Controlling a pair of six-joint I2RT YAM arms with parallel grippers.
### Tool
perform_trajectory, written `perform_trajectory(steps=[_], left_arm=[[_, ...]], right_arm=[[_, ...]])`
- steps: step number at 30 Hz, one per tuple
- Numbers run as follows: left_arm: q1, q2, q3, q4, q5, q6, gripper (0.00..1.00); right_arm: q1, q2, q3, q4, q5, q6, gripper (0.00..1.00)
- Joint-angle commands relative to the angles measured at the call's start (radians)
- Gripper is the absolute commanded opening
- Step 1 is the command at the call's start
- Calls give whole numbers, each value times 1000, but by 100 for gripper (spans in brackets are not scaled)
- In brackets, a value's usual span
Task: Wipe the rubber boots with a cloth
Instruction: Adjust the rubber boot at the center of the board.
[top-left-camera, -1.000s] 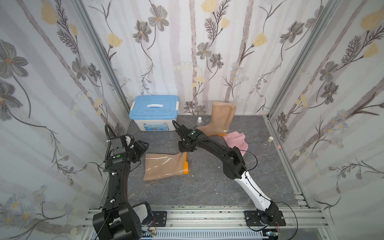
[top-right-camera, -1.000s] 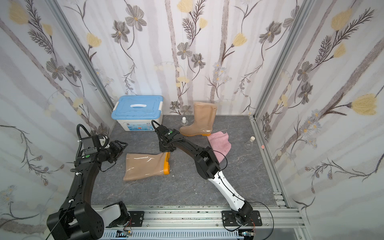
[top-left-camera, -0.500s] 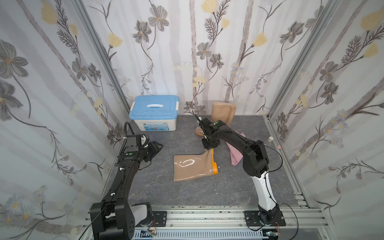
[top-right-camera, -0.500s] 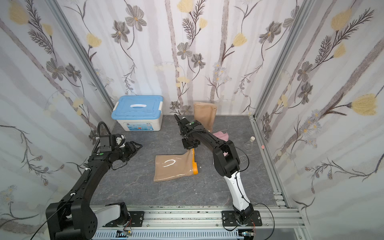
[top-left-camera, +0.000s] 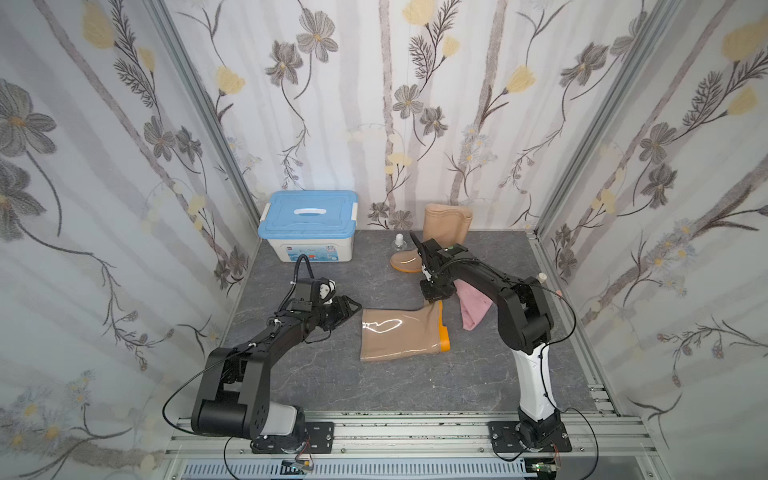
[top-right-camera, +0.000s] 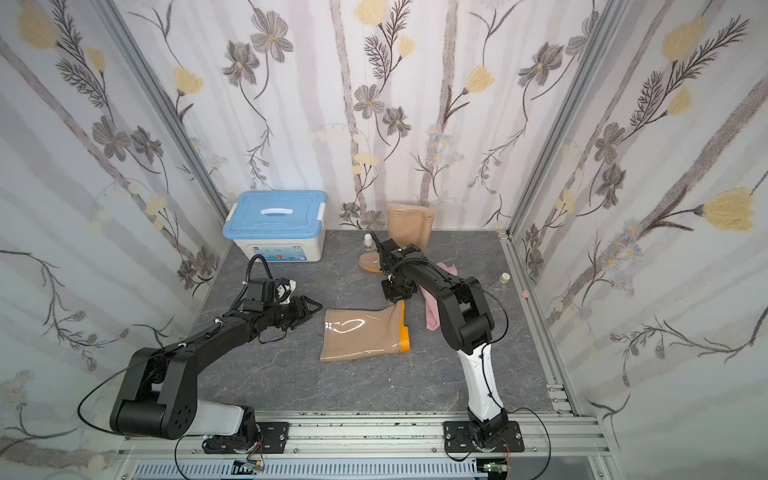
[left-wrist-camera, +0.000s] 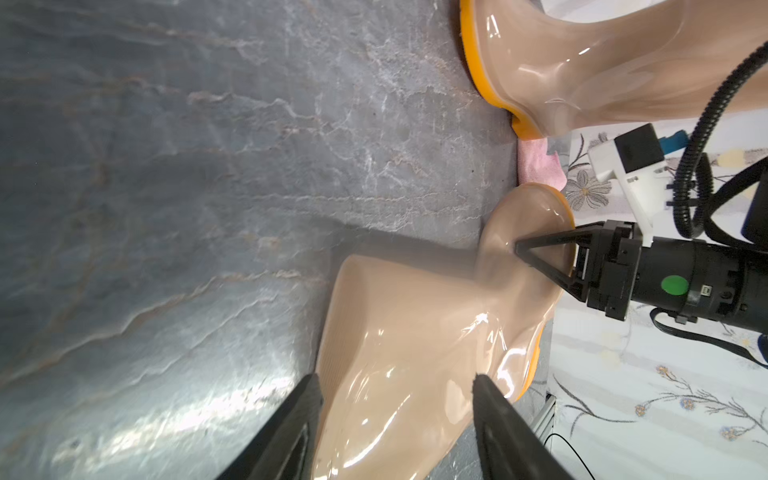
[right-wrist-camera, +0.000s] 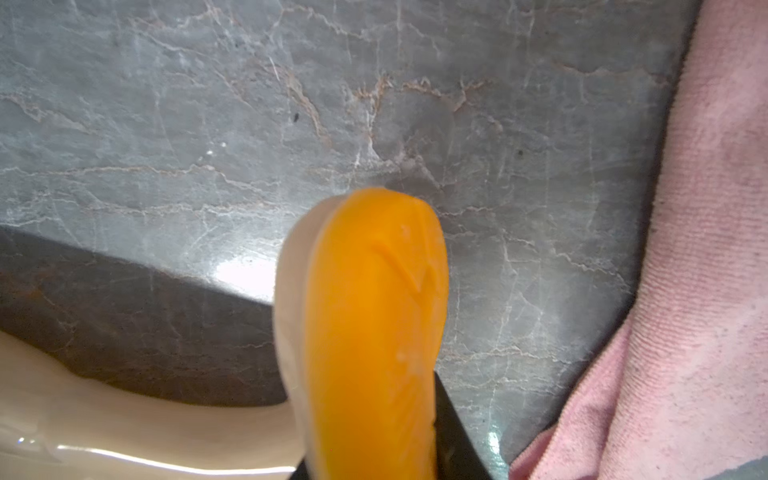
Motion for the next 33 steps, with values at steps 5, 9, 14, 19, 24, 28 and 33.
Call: perform_trajectory(steps=[5, 9, 14, 19, 24, 28, 33], left_arm=[[-26, 190, 71, 240, 58, 41, 60], [-30, 269, 93, 278, 65, 56, 59], [-39, 359, 111, 311, 102, 94, 59], [-53, 365, 73, 317, 117, 139, 58], [-67, 337, 1, 328, 132, 165, 57], [-71, 294, -30, 293, 111, 161, 56], [-95, 280, -53, 287, 110, 140, 56]], right_arm=[[-8, 20, 3, 18, -107, -48, 25], [-11, 27, 7, 18, -127, -46, 25], [-21, 32, 10, 12, -145, -43, 24], [-39, 28, 6, 11, -157, -41, 24], [-52, 35, 6, 13, -167, -36, 24], [-57, 39, 4, 16, -167, -32, 24], [-76, 26, -38, 54, -172, 10, 23]])
